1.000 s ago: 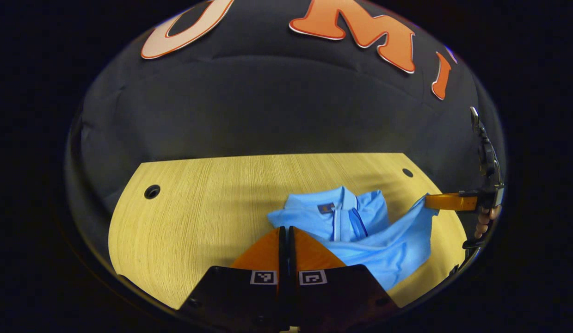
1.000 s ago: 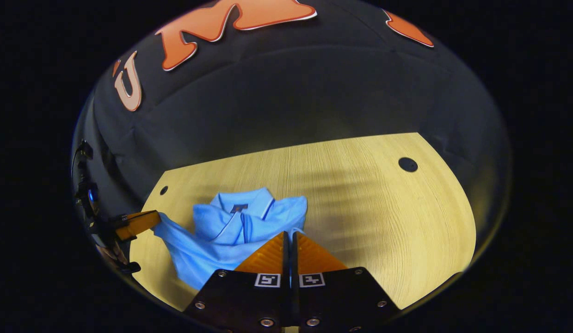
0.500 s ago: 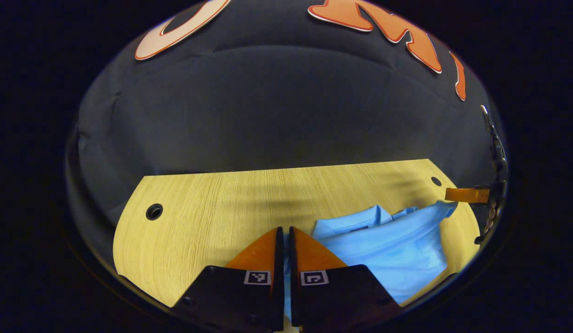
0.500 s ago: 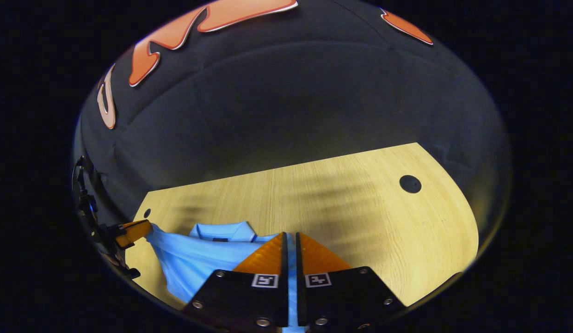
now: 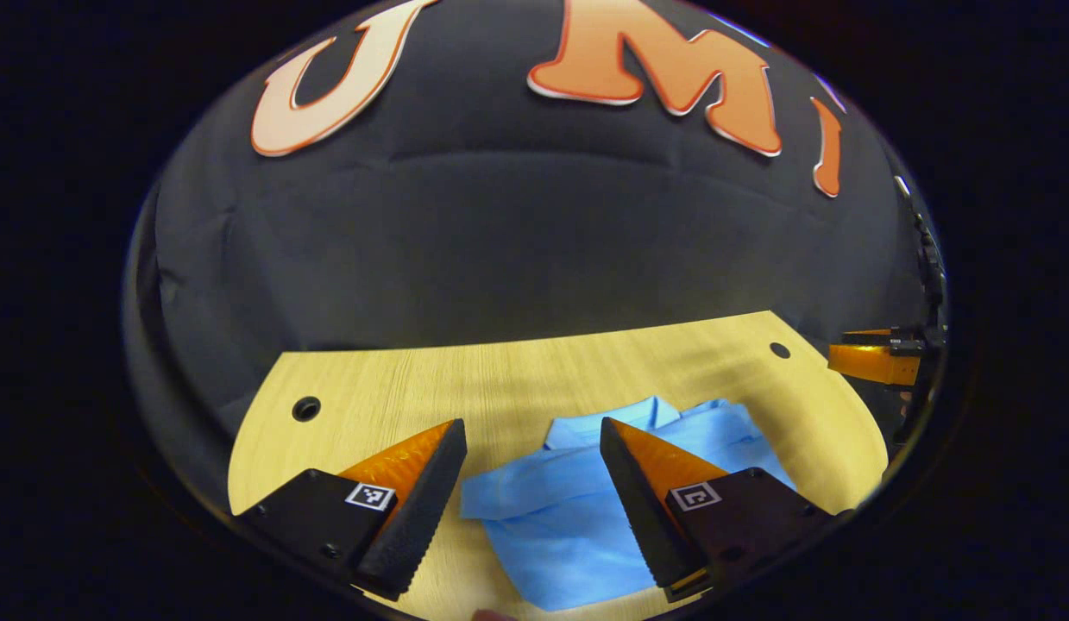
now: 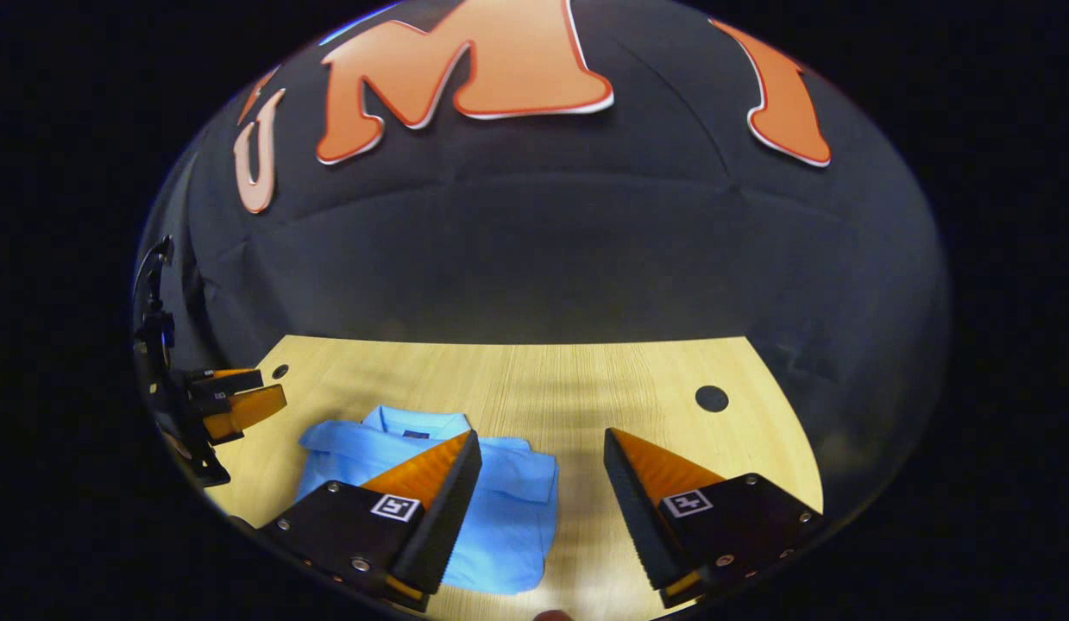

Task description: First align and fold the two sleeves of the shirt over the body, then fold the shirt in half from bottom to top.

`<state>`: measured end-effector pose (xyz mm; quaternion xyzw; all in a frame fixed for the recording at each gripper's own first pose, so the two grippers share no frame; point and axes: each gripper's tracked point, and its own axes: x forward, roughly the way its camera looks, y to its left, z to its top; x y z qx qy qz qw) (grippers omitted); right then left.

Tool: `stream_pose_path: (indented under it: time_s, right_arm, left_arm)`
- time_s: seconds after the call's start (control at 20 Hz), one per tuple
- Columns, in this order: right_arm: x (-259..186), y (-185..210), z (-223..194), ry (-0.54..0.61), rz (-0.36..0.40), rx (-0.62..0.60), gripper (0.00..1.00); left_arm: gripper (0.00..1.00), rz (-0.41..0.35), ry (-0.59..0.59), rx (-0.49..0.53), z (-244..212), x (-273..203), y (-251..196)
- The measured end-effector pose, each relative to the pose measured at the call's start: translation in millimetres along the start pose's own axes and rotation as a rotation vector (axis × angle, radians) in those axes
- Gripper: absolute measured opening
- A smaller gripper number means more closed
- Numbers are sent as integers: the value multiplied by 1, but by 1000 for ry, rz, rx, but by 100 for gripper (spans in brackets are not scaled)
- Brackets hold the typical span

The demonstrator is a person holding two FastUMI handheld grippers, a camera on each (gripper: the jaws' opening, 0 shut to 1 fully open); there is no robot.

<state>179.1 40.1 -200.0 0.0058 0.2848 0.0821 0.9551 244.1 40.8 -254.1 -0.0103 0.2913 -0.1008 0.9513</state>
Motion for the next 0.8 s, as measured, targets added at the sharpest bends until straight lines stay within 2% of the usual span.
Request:
stream_pose_path:
  time_s: [0.05,0.25,0.45,0.8]
  right_arm:
    - [-14,0,3,-16,0,-13,92]
    - [-72,6,12,-77,23,-19,96]
    - [-132,9,10,-140,43,-18,96]
    - [-222,-13,-11,-253,18,-38,96]
  left_arm:
    - [100,6,-24,23,8,-15,-6]
    - [100,13,-126,53,34,-77,-32]
    - [100,47,-236,69,45,-145,-46]
    - [100,85,-426,103,54,-245,-76]
